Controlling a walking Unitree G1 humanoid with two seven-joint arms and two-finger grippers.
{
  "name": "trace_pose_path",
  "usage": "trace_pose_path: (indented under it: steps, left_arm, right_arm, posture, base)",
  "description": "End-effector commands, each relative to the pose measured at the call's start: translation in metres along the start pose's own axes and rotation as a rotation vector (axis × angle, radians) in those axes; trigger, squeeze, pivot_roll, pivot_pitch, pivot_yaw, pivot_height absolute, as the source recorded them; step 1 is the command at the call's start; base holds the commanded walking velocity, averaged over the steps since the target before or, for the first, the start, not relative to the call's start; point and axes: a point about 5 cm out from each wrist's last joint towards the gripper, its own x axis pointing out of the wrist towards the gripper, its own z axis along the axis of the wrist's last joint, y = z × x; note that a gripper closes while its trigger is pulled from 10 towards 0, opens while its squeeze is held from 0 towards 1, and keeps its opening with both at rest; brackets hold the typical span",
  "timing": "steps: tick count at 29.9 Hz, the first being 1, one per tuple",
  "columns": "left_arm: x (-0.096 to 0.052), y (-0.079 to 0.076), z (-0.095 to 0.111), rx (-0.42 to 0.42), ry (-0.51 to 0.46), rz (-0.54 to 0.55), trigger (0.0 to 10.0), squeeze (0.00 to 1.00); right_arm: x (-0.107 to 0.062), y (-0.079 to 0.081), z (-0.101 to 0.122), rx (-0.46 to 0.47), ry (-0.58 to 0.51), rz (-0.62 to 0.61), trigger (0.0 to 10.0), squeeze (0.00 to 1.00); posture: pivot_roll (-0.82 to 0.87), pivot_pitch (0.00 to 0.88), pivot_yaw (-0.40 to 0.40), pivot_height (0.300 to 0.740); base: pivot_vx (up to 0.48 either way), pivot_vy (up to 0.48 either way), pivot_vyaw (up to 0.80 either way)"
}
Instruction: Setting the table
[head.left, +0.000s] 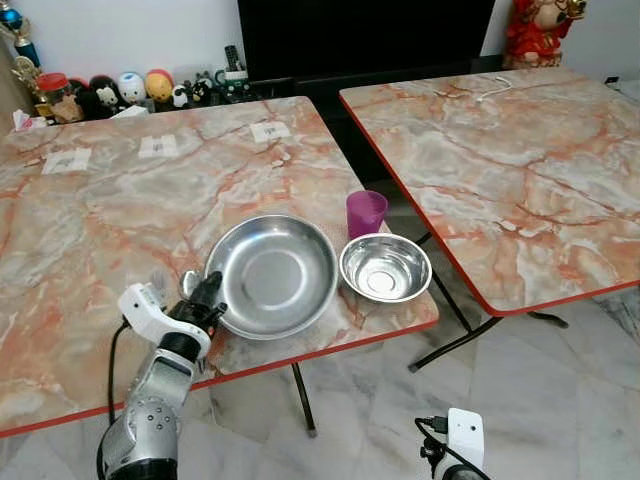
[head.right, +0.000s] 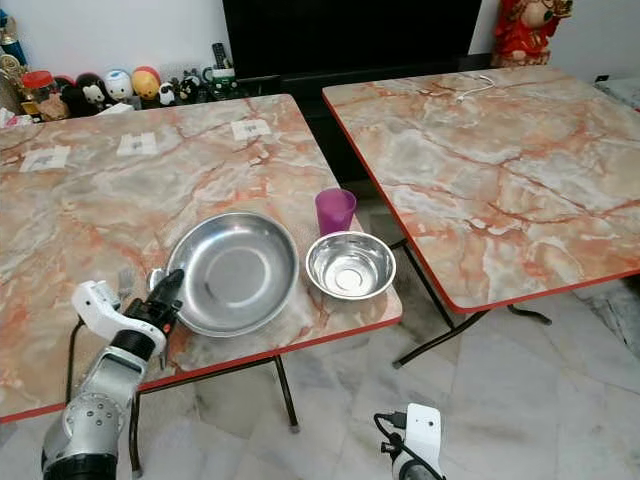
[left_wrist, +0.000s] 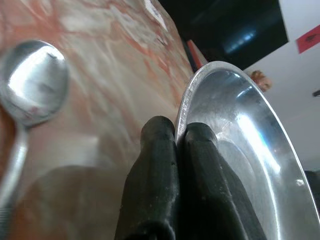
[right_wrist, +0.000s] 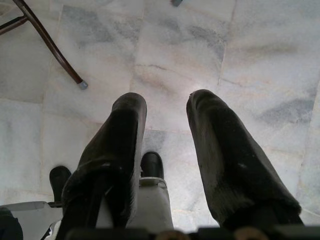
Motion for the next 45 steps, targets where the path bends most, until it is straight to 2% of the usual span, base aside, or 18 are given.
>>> trace_pose_path:
  steps: [1, 8, 13, 21, 34, 38, 45]
  left_arm:
    - [0.002, -0.014, 0.008, 0.001, -0.03, -0.051, 10.0, 0.0]
    - [0.002, -0.042, 0.019, 0.059, -0.028, -0.207, 10.0, 0.0]
    - [0.002, -0.048, 0.019, 0.089, -0.015, -0.246, 10.0, 0.0]
    - [0.001, -0.045, 0.014, 0.094, -0.004, -0.223, 10.0, 0.0]
    - [0.002, -0.047, 0.01, 0.111, 0.017, -0.226, 10.0, 0.0]
    - [0.003, -0.048, 0.01, 0.113, 0.016, -0.225, 10.0, 0.0]
    - [0.004, -0.049, 0.01, 0.128, 0.019, -0.228, 10.0, 0.0]
  right_arm:
    - [0.0, 0.0, 0.002, -0.003, -0.006, 0.0, 10.0, 0.0]
    - [0.0, -0.003, 0.002, -0.007, -0.006, -0.003, 10.0, 0.0]
    - [0.0, -0.004, 0.002, -0.009, -0.005, -0.004, 10.0, 0.0]
    - [0.0, -0.004, 0.001, -0.013, -0.002, -0.005, 10.0, 0.0]
    - [0.0, -0.003, 0.002, -0.048, -0.015, 0.007, 10.0, 0.0]
    - [0.0, -0.002, 0.003, -0.04, -0.014, 0.007, 10.0, 0.0]
    - [0.001, -0.001, 0.003, -0.027, -0.01, 0.001, 10.0, 0.0]
  posture:
    - [-0.03, 0.0, -0.013, 0.74]
    - [-0.03, 0.0, -0.013, 0.74]
    - [-0.03, 0.0, -0.011, 0.74]
    - [-0.04, 0.0, -0.011, 0.74]
    - [-0.04, 0.0, -0.004, 0.74]
    - [-0.03, 0.0, -0.004, 0.74]
    - [-0.03, 0.0, -0.002, 0.74]
  base:
    - [0.0, 0.0, 0.0]
    - [0.0, 0.0, 0.0]
    - [0.0, 0.0, 0.0]
    - [0.0, -0.081, 0.0]
    - [0.0, -0.403, 0.06]
    - [0.0, -0.454, 0.8]
    - [0.0, -0.454, 0.0]
